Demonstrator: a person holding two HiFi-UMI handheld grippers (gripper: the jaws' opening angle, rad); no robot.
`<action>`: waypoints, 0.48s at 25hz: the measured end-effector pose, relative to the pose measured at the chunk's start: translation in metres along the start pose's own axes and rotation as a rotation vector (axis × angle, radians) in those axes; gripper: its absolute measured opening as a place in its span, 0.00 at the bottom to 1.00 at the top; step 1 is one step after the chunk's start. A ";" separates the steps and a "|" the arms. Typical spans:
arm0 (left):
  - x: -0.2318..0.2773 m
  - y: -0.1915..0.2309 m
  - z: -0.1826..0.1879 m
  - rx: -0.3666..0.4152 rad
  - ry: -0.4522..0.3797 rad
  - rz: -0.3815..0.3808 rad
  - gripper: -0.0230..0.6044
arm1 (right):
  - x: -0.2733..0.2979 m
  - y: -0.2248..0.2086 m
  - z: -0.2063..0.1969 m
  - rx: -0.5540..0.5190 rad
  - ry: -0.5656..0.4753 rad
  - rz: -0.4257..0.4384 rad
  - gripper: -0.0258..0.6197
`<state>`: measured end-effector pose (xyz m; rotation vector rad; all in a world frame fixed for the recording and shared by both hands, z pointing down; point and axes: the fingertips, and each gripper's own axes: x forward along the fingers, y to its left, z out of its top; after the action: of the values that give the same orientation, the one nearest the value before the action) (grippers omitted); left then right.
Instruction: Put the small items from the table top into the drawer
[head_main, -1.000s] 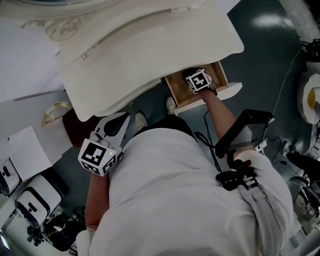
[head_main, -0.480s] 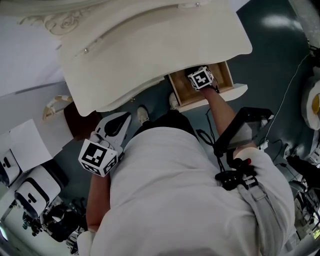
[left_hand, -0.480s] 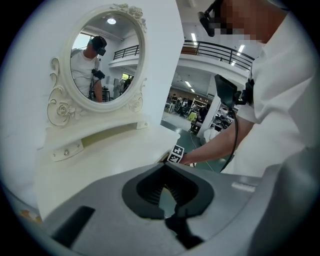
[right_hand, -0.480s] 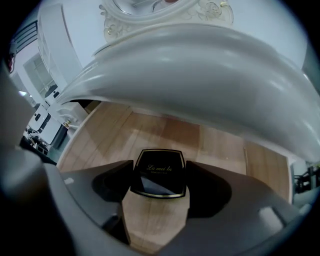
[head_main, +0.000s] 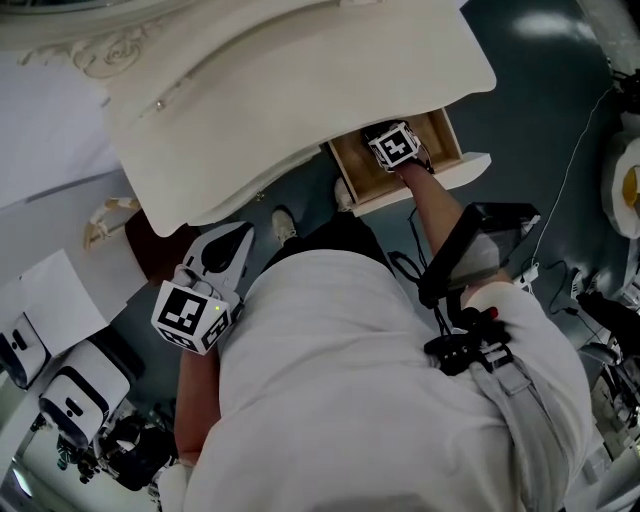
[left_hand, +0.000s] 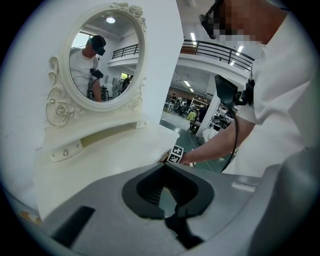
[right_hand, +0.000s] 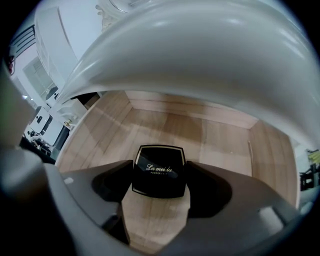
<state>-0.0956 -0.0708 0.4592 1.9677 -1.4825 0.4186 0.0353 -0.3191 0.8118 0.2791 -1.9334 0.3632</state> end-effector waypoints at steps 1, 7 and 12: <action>0.000 0.000 0.000 0.000 -0.001 -0.002 0.04 | 0.000 0.000 0.000 -0.002 0.004 0.002 0.56; -0.003 0.004 -0.001 0.010 -0.013 -0.030 0.04 | -0.009 0.001 0.001 0.008 0.005 -0.013 0.59; -0.005 0.009 0.000 0.026 -0.032 -0.063 0.04 | -0.021 0.004 0.003 0.007 0.011 -0.037 0.57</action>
<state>-0.1055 -0.0683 0.4584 2.0447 -1.4367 0.3821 0.0397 -0.3163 0.7906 0.3162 -1.9143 0.3467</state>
